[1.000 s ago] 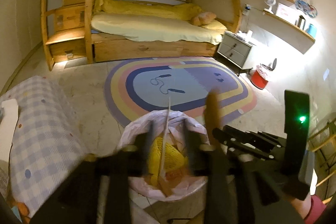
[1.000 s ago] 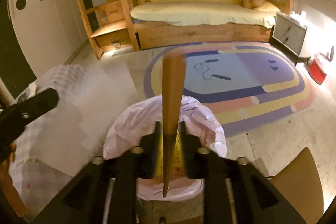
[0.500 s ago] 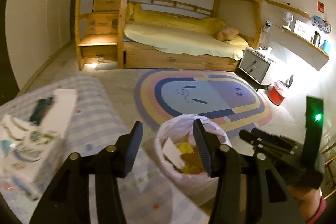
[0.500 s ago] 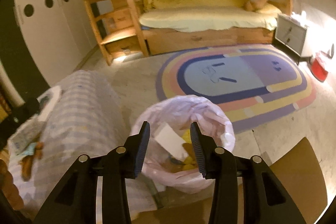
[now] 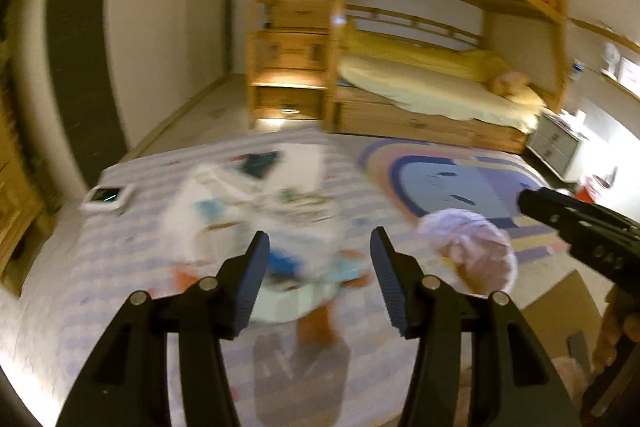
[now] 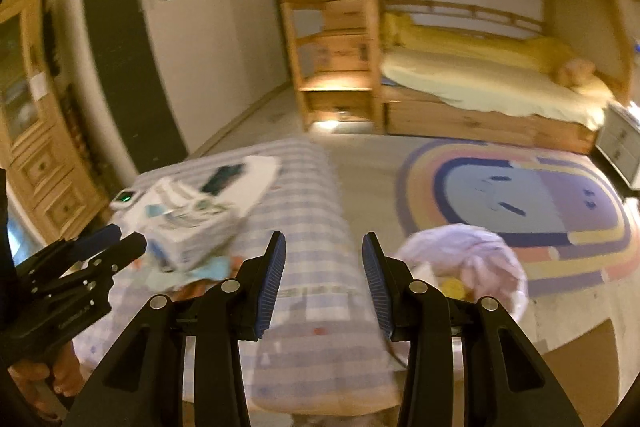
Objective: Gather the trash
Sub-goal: 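Move both open tools back over the table, then grasp the white milk carton with the right gripper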
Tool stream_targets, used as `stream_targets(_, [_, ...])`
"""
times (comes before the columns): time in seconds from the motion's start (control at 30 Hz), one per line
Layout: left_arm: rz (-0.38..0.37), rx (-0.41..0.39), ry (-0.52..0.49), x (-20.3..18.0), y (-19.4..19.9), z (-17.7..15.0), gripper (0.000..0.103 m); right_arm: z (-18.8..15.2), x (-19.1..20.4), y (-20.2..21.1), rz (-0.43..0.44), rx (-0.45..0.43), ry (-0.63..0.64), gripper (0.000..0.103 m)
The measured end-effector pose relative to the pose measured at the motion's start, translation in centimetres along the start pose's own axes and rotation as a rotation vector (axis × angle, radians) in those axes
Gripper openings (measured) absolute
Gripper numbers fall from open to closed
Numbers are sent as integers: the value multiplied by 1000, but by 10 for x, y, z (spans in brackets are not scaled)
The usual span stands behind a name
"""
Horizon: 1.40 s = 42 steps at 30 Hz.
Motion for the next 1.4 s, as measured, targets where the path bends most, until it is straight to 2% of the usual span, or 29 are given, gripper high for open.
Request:
stream_targets(0.17, [106, 22, 84, 72, 10, -18, 51, -4, 47, -8, 63, 17, 59, 42])
stream_targets(0.3, [183, 30, 145, 116, 18, -29, 51, -6, 71, -19, 108, 24, 73, 55])
stream_targets(0.4, [229, 22, 146, 134, 20, -30, 53, -6, 86, -32, 130, 27, 89, 56])
stream_targets(0.47, [234, 20, 152, 137, 22, -33, 58, -4, 97, -45, 138, 31, 104, 56])
stream_targets(0.6, [251, 16, 157, 151, 17, -30, 58, 2, 110, -67, 150, 34, 127, 56])
stream_targets(0.73, [282, -12, 137, 160, 7, -12, 58, 5, 117, -77, 164, 33, 139, 58])
stream_targets(0.83, [303, -16, 119, 162, -5, 0, 58, 4, 121, -83, 166, 32, 134, 73])
stream_targets(0.9, [322, -4, 107, 163, -13, 3, 58, 2, 125, -89, 161, 44, 136, 74])
stream_targets(1.0, [301, 26, 119, 162, -17, -2, 60, -1, 134, -96, 163, 66, 127, 84])
stream_targets(1.1, [285, 39, 152, 164, -14, -9, 64, -1, 150, -100, 144, 61, 147, 87])
stream_targets(1.27, [262, 62, 192, 168, -13, -18, 65, -5, 162, -114, 80, 102, 167, 87])
stream_targets(1.4, [256, 64, 187, 165, -11, -21, 65, -11, 151, -115, 72, 137, 109, 87])
Point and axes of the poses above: each gripper's, at about its wrist camera, not at the fingertips, and y roughly against the way its jaws point, x to its left, z to its top, the point moved 6 cm from there along -y, roughly the way its jaws point, and after that the axes turned 1 degree about y, right-handed, at the moved point
